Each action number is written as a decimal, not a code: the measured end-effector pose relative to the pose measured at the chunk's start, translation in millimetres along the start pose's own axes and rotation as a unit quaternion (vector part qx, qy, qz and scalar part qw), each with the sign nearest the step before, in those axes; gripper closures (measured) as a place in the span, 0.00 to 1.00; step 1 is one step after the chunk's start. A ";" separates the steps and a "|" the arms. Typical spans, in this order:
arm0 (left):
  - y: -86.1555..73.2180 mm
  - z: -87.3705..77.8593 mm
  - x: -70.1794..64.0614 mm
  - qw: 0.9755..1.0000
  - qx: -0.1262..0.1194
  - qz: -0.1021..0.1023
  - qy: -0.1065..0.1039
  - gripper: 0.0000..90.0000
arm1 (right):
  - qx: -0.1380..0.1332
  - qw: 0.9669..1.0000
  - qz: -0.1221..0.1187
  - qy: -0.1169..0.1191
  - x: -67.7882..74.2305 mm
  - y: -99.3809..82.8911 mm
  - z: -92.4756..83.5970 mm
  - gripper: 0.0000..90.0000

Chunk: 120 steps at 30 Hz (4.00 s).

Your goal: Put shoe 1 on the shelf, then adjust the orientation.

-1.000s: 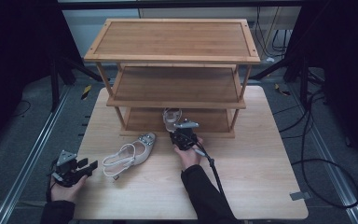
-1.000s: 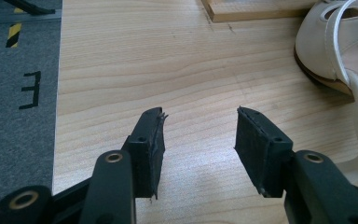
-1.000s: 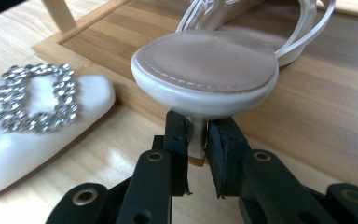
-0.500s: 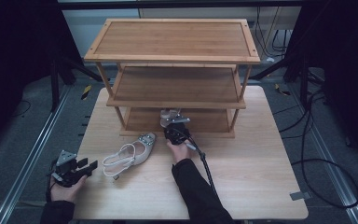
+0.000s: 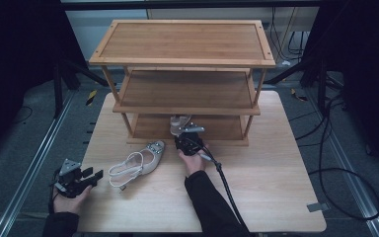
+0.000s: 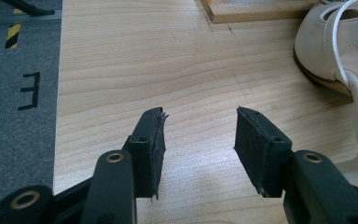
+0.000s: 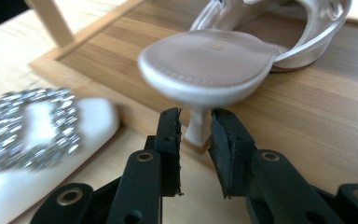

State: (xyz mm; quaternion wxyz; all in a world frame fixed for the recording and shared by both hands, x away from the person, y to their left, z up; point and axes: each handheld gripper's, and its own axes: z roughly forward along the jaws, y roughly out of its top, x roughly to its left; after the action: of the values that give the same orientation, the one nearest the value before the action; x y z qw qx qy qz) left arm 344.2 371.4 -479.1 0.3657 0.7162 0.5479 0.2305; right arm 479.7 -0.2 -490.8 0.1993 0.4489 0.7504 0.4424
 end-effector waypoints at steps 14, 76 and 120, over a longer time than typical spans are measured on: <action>2.4 -5.9 -6.3 1.000 -0.005 0.014 -0.025 0.82 | -0.007 0.995 -0.038 0.089 33.9 -18.4 -59.8 1.00; 4.2 -15.4 -74.2 0.995 -0.033 0.055 -0.074 0.93 | -0.029 0.996 -0.044 0.073 -19.5 -41.4 -150.4 0.71; -5.8 -2.4 -10.1 0.999 -0.043 -0.008 0.028 0.55 | 0.013 0.987 -0.089 0.131 85.1 -57.8 -55.0 0.23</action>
State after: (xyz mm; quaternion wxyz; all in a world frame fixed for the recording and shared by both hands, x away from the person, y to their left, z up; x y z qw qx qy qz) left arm 335.9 363.1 -481.4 0.3825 0.6882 0.5536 0.2713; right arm 368.6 33.5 -502.1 0.1321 0.3214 0.8126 0.4679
